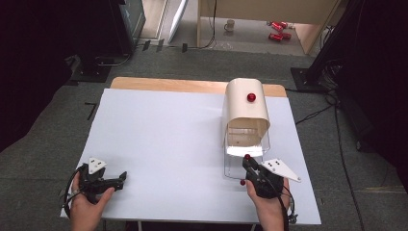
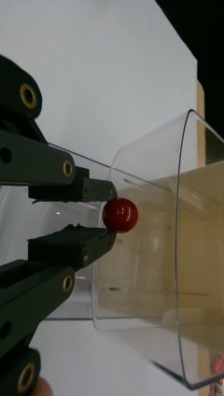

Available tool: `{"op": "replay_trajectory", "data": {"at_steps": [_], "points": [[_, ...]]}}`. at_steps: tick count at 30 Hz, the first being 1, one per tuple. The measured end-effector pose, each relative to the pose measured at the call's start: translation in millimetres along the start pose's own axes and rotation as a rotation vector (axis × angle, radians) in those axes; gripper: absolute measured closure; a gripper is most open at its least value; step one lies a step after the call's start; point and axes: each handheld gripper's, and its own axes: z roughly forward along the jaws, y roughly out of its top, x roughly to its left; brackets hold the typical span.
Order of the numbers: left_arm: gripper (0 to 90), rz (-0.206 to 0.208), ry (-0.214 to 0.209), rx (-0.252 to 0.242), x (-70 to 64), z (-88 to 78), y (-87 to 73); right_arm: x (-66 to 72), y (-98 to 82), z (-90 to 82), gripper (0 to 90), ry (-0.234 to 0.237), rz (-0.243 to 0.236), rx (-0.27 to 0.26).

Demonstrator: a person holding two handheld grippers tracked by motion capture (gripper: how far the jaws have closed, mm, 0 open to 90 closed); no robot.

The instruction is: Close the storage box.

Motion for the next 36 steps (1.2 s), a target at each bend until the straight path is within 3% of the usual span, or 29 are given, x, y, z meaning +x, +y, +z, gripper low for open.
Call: {"op": "replay_trajectory", "data": {"at_steps": [24, 36], "points": [[1.0, 0.0, 0.0, 0.0, 0.0, 0.0, -0.1, -7.3, 27.7, 38.0, 77.8, -0.044, -0.014, 0.002], [1.0, 0.0, 0.0, 0.0, 0.0, 0.0, 0.0, -11.2, 34.7, 47.9, 77.6, -0.046, -0.022, 0.01]]}}
